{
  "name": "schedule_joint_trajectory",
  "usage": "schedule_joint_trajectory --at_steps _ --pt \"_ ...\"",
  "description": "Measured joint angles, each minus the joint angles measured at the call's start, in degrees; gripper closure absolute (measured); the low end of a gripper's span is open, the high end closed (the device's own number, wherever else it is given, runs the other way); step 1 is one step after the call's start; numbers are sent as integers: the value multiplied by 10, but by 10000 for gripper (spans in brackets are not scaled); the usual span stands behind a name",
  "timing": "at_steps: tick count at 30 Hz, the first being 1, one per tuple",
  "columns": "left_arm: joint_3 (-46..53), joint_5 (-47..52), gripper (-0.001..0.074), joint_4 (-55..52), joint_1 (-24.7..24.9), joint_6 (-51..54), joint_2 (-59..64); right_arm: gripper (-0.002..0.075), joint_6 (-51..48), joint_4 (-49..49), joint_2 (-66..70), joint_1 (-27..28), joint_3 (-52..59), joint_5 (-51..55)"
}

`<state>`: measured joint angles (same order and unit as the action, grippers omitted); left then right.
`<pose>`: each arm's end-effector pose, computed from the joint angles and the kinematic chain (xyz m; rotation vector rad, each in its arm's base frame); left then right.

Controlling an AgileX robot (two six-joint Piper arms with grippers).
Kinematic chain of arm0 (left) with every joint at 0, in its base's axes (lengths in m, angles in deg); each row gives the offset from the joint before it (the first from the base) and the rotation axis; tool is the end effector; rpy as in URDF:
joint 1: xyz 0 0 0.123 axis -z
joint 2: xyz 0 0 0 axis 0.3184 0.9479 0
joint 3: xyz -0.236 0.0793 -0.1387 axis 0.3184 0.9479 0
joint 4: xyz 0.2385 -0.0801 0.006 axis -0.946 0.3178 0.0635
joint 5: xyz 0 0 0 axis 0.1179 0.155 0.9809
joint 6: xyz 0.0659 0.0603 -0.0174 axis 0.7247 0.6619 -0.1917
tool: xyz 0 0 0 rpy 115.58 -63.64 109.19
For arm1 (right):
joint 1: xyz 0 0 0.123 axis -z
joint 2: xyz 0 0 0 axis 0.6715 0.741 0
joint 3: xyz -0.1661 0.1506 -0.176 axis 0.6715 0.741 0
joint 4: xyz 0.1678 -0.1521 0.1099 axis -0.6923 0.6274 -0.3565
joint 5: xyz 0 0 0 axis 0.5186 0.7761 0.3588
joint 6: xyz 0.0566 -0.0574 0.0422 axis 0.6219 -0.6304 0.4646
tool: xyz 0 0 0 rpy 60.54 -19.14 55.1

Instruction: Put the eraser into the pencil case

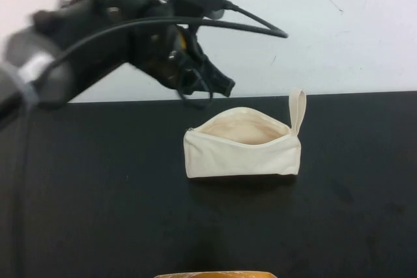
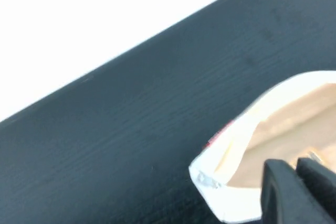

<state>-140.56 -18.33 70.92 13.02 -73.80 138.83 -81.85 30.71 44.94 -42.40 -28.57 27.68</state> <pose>0.3561 -0.2082 0.3418 0.5969 2.2635 -0.1545 0.0528 -0.0043 0.1739 0.0043 1.8428 -0.0627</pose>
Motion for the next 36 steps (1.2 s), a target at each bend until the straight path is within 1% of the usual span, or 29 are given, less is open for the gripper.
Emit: schedule_joint_trajectory --at_steps 3,10,16,22,26,30,33,36 --pt "89 -41 728 23 0 9 -78 727 0 0 0 0 0 0" --pt "305 -129 735 44 0 12 -287 727 0 0 0 0 0 0" --pt "436 -150 736 47 0 13 -436 727 0 0 0 0 0 0" --pt "501 -104 736 55 0 13 -552 727 0 0 0 0 0 0" --pt "508 -43 736 42 0 13 -595 727 0 0 0 0 0 0" --pt "508 -8 736 14 0 10 -630 727 0 0 0 0 0 0" --pt "518 -12 736 -6 0 -3 -663 727 0 0 0 0 0 0" --pt "566 -52 736 -38 -3 -40 -701 727 0 0 0 0 0 0"
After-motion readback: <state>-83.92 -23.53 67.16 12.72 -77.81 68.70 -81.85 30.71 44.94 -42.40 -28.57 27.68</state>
